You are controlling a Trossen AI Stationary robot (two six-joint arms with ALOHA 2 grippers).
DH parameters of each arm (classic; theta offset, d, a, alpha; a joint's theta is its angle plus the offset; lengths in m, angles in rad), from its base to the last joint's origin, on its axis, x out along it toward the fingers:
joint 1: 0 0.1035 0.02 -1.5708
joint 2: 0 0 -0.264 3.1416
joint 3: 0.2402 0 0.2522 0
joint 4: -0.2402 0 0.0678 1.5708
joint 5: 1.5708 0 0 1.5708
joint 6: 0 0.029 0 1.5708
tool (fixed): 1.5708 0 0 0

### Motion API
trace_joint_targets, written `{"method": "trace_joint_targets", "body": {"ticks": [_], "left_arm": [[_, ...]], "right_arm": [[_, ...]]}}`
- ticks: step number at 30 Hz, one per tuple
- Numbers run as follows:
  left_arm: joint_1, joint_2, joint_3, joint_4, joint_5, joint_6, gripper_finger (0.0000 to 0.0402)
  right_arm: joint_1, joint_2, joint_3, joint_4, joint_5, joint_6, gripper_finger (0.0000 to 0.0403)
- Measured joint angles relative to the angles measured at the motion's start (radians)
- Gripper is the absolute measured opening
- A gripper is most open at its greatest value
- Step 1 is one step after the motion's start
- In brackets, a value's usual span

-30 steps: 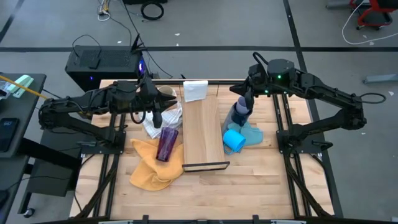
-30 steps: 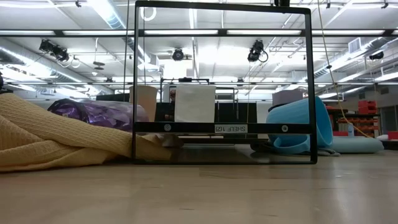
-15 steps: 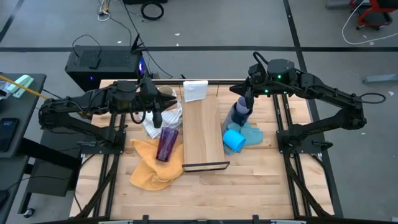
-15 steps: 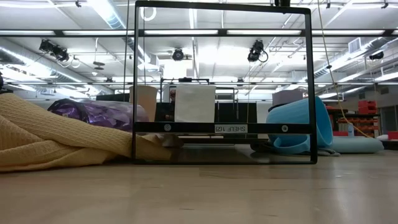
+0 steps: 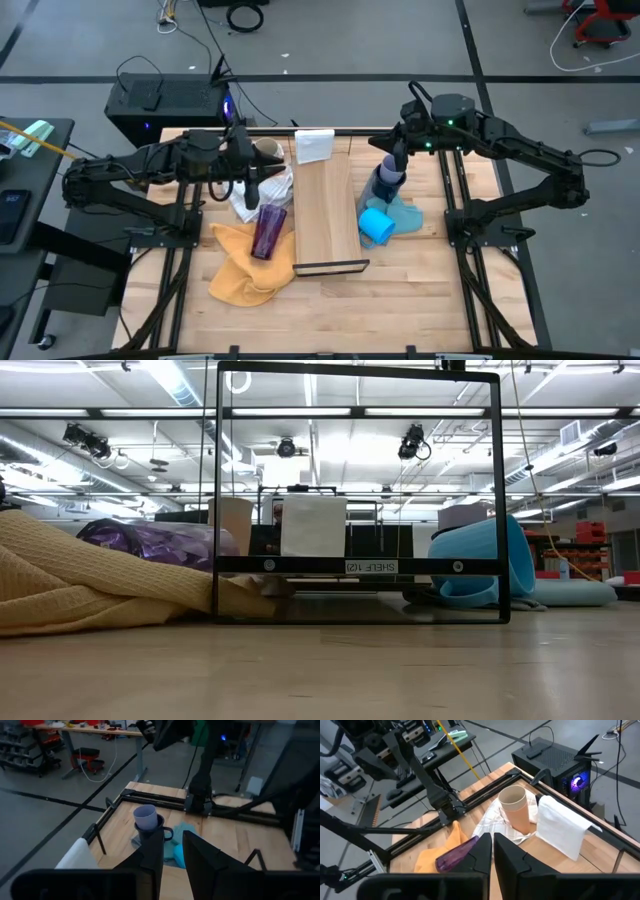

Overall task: Stack small to large cups/mugs on shelf
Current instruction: Put the violet cup on the shelf

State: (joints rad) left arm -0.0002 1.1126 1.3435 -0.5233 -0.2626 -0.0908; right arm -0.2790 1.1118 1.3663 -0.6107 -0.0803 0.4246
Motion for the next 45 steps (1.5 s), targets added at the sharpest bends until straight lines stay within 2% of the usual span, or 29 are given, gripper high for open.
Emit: {"method": "trace_joint_targets", "body": {"ticks": [14,20,26,28,36,45], "left_arm": [[0.004,0.001,0.0,-0.159,-0.002,0.16,0.0082],[0.003,0.004,-0.001,-0.107,0.0,0.215,0.0086],[0.002,0.057,0.001,-0.093,0.086,0.25,0.008],[0.002,0.073,-0.002,-0.138,0.092,0.26,0.0082],[0.006,0.158,-0.002,-0.189,0.092,0.296,0.0093],[0.073,0.169,-0.001,-0.119,0.091,0.247,0.008]], "right_arm": [[-0.009,0.0,0.0,0.021,0.014,0.144,0.0021],[-0.009,0.0,0.0,0.037,0.052,0.173,0.0023],[-0.009,0.0,0.0,0.057,0.088,0.213,0.0023],[-0.009,0.0,0.0,0.069,0.087,0.213,0.0023],[-0.009,0.0,0.001,0.094,0.104,0.231,0.0023],[-0.006,0.006,0.001,0.117,0.114,0.238,0.0022]]}}
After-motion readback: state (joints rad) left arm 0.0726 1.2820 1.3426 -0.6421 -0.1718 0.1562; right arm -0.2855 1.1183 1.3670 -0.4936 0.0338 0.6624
